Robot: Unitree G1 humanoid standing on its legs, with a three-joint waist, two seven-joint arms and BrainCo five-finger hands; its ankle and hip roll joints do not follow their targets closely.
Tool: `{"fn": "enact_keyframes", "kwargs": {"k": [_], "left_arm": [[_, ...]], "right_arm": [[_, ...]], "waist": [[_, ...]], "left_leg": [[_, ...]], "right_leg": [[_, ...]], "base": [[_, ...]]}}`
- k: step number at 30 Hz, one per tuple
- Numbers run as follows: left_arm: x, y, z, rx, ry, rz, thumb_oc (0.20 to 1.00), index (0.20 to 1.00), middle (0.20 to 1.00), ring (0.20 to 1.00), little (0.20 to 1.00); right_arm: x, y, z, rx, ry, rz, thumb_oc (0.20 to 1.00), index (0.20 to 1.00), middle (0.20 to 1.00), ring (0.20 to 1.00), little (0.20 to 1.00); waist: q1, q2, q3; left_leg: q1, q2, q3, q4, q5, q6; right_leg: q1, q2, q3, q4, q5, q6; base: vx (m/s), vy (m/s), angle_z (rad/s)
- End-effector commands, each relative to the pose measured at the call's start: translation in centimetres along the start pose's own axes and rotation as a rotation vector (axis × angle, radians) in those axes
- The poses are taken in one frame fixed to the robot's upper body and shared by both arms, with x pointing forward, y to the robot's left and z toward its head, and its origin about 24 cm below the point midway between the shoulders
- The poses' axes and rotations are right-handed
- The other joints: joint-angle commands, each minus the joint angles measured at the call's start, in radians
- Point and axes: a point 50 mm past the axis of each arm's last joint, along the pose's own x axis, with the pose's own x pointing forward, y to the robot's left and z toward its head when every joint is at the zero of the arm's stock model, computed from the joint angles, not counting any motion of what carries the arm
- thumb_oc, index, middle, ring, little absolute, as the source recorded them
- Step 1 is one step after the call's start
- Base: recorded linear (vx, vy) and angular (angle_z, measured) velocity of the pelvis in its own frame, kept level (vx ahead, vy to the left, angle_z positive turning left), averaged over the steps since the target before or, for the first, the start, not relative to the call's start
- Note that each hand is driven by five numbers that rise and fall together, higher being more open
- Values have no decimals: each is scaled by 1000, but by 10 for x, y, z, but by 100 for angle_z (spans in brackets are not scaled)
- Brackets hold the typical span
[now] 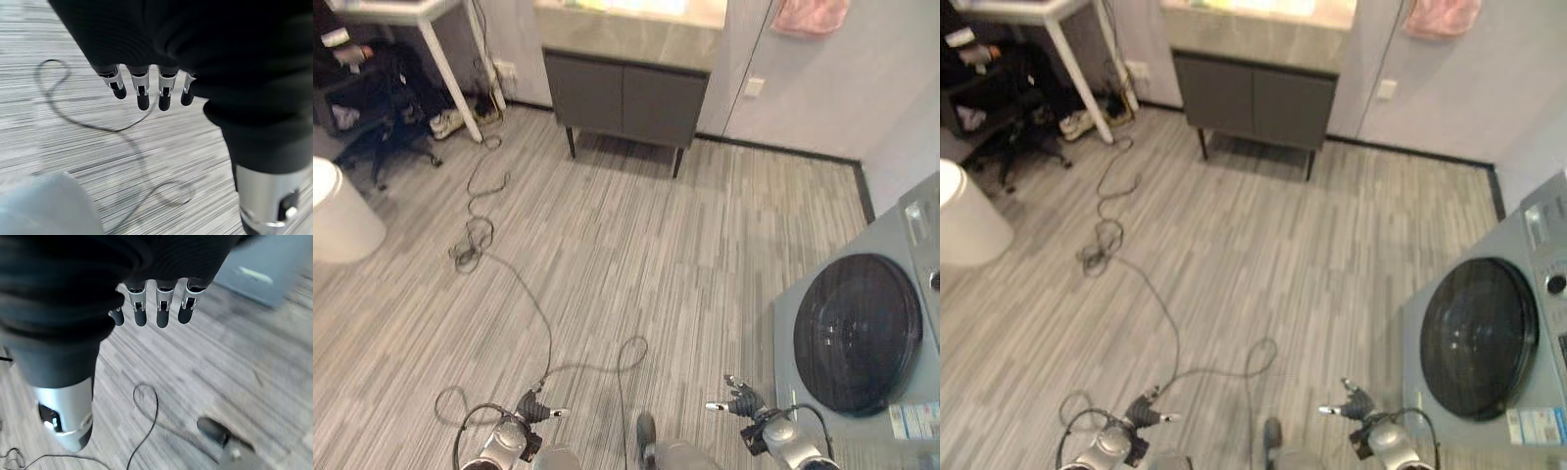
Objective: Put brush and paste in cup on sink, flatten towel.
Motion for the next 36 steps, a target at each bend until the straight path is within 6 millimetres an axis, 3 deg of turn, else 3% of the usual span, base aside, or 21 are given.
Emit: {"fn": "enact_keyframes", "kwargs": {"k": [1, 2, 3, 8, 10, 11, 12, 14, 15, 16, 17, 18, 20, 24, 25, 26, 27, 29, 31, 33, 36], "left_arm": [[2, 7, 12, 0, -50, 40, 1000, 1000, 1000, 1000, 1000], [2, 7, 9, -2, -37, 46, 1000, 1000, 1000, 1000, 1000], [1, 7, 3, -7, -16, 58, 1000, 1000, 1000, 1000, 1000], [-4, 3, -9, 104, 5, 36, 1000, 1000, 1000, 1000, 1000], [-6, -1, -13, 150, 4, 10, 1000, 1000, 1000, 1000, 1000], [-5, -1, -11, 160, 1, 2, 1000, 1000, 1000, 1000, 1000], [-5, -2, -11, 174, 3, -8, 1000, 1000, 1000, 1000, 1000], [-4, 1, -10, 234, -6, -7, 1000, 1000, 1000, 1000, 1000], [-4, 3, -11, 244, -4, -3, 1000, 1000, 1000, 1000, 1000], [-3, 8, -8, 262, -15, 10, 1000, 1000, 1000, 1000, 1000], [-3, 8, -7, 262, -15, 10, 1000, 1000, 1000, 1000, 1000], [-3, 15, -10, 247, 3, 41, 1000, 1000, 1000, 1000, 1000], [-3, 15, -10, 242, 6, 43, 1000, 1000, 1000, 1000, 1000], [2, 12, 4, 279, -38, 28, 1000, 1000, 1000, 1000, 1000], [2, 8, 6, 292, -49, 11, 1000, 1000, 1000, 1000, 1000], [2, -1, 6, 313, -53, -18, 1000, 1000, 1000, 1000, 1000], [1, -6, 4, 304, -48, -33, 1000, 1000, 1000, 1000, 1000], [0, -12, 4, 298, -41, -50, 1000, 1000, 1000, 1000, 1000], [2, -15, 11, 312, -62, -64, 1000, 1000, 1000, 1000, 1000], [3, -14, 18, 314, -90, -51, 1000, 1000, 1000, 1000, 1000], [4, -12, 22, 306, -101, -31, 1000, 1000, 1000, 1000, 1000]], "right_arm": [[-5, -20, -8, -31, 3, -60, 1000, 1000, 1000, 1000, 1000], [-5, -18, -9, -41, 8, -57, 1000, 1000, 1000, 1000, 1000], [-5, -16, -10, -67, 7, -50, 1000, 1000, 1000, 1000, 1000], [-2, -12, -4, -104, 1, -30, 1000, 1000, 1000, 1000, 1000], [-2, -7, -1, -114, -16, -8, 1000, 1000, 1000, 1000, 1000], [-1, -5, 1, -116, -22, -7, 1000, 1000, 1000, 1000, 1000], [-1, -6, 2, -106, -24, -9, 1000, 1000, 1000, 1000, 1000], [0, -1, 13, -89, -66, 9, 1000, 1000, 1000, 1000, 1000], [0, 0, 15, -85, -74, 11, 1000, 1000, 1000, 1000, 1000], [0, 3, 24, -104, -119, 34, 1000, 1000, 1000, 1000, 1000], [0, 3, 24, -105, -120, 34, 1000, 1000, 1000, 1000, 1000], [-1, 5, 24, -95, -131, 39, 1000, 1000, 1000, 1000, 1000], [-2, 4, 23, -82, -130, 27, 1000, 1000, 1000, 1000, 1000], [-3, 3, 15, -55, -99, 2, 1000, 1000, 1000, 1000, 1000], [-3, 3, 14, -61, -94, 0, 1000, 1000, 1000, 1000, 1000], [-7, -1, -1, -68, -50, -6, 1000, 1000, 1000, 1000, 1000], [-8, -3, -6, -70, -35, -9, 1000, 1000, 1000, 1000, 1000], [-9, -11, -7, -67, -29, -30, 1000, 1000, 1000, 1000, 1000], [-8, -17, -7, -69, -23, -54, 1000, 1000, 1000, 1000, 1000], [-7, -23, -4, -76, -30, -80, 1000, 1000, 1000, 1000, 1000], [-7, -29, -5, -132, -15, -102, 1000, 1000, 1000, 1000, 1000]], "waist": [[21, 30, 33], [24, 36, 28], [54, 57, 11], [90, 53, -34], [118, 18, -42], [117, 4, -36], [109, 0, -29], [83, 18, -7], [77, 29, 2], [44, 57, 18], [45, 59, 17], [25, 59, 18], [9, 61, 16], [-46, 46, 16], [-55, 56, 15], [-95, 54, -12], [-103, 64, -13], [-112, 80, -18], [-106, 53, -14], [-73, 23, 9], [-38, 19, 18]], "left_leg": [[112, -46, 135, -440, 141, 42], [104, -54, 146, -548, 157, 42], [55, -43, 106, -809, 251, 31], [48, -39, 42, -793, 295, 41], [17, -75, 4, -681, 255, 75], [43, -93, 14, -668, 226, 92], [69, -111, 28, -654, 196, 110], [152, -119, 40, -665, 157, 134], [190, -126, 40, -674, 137, 147], [281, -140, 25, -717, 111, 156], [280, -138, 25, -718, 112, 156], [371, -162, 18, -755, 79, 151], [402, -170, 5, -760, 60, 140], [550, -205, -67, -787, -24, 108], [593, -199, -84, -800, -32, 99], [650, -184, -151, -752, -48, 84], [655, -170, -158, -704, -47, 72], [605, -131, -153, -517, 41, 25], [448, -71, -114, -242, 176, -6], [351, -56, -67, -114, 174, 10], [234, -12, 45, -210, 131, 21]], "right_leg": [[4, -23, 74, 61, 27, 111], [26, -19, 78, 54, 9, 118], [93, -9, 91, 37, -32, 131], [197, -38, 154, 97, -114, 143], [178, -73, 169, 252, -33, 170], [151, -90, 175, 351, 68, 195], [120, -110, 181, 442, 184, 212], [28, -92, 185, 599, 278, 204], [-11, -104, 162, 648, 268, 203], [-140, -48, 148, 689, 180, 191], [-141, -46, 148, 687, 183, 190], [-211, -64, 59, 548, 90, 180], [-217, -76, 23, 422, 75, 179], [-313, -90, 88, 12, 197, 230], [-320, -91, 73, 10, 213, 238], [-294, -52, 164, 85, 237, 216], [-290, -29, 171, 115, 231, 206], [-239, -2, 149, 139, 194, 165], [-173, -16, 125, 113, 174, 121], [-116, -17, 118, 101, 140, 88], [-46, -30, 101, 85, 93, 89]], "base": [[531, 82, 18], [655, 158, -9], [655, 157, -19], [693, 193, -61], [494, 228, -103], [486, 281, -104], [468, 321, -85], [537, 365, -35], [694, 466, 21], [476, 330, 20], [719, 364, 16], [387, 143, 20], [482, 99, 34], [695, -14, 91], [1124, -154, 171], [911, -190, 152], [866, -286, 89], [491, -262, 85], [340, -300, 80], [340, -313, 29], [401, -101, -21]]}}
